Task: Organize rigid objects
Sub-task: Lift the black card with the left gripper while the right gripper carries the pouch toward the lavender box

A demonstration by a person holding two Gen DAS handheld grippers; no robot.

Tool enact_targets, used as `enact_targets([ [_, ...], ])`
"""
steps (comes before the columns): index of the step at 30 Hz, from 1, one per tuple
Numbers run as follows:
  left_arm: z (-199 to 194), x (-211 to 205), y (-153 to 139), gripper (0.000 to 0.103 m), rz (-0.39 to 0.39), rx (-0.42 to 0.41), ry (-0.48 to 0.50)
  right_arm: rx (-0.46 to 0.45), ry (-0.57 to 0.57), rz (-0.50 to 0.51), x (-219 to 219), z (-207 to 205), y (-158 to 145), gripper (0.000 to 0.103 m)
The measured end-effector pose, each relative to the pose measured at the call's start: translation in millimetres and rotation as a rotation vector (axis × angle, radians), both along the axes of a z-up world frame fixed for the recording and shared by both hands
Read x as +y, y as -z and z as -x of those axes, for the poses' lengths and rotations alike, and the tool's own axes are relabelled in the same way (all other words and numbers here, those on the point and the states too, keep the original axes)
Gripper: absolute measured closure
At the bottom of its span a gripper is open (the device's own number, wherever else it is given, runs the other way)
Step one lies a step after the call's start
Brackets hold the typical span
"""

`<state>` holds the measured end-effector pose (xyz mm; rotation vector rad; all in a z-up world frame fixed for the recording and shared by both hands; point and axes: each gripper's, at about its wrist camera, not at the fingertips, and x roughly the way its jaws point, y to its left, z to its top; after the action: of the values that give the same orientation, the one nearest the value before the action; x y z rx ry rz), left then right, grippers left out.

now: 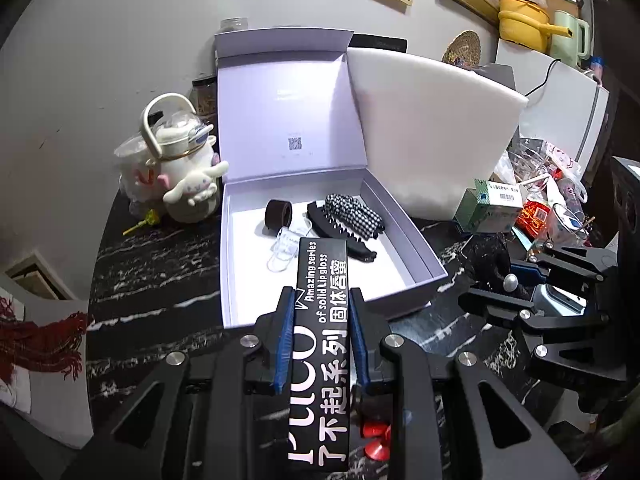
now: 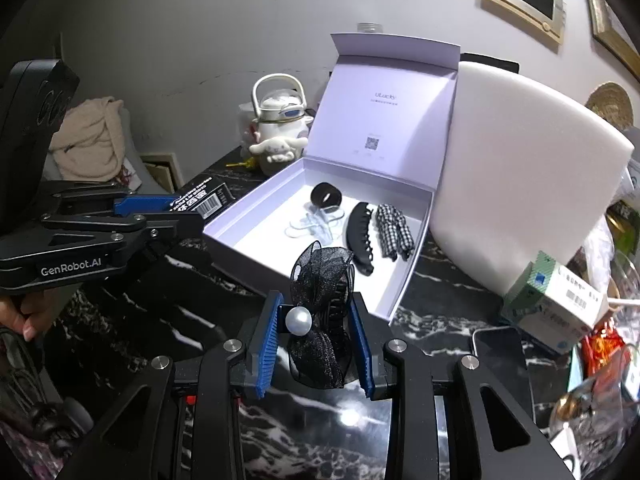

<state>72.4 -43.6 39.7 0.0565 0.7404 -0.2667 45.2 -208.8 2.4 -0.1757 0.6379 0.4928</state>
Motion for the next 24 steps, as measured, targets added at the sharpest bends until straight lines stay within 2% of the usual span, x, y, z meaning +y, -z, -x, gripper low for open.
enact_targets([
  [24,-74,-7,-2,0.078,-0.049,0.008,0.024,0.019,-0.005,-0.013,-9,-75,-2,0.071],
])
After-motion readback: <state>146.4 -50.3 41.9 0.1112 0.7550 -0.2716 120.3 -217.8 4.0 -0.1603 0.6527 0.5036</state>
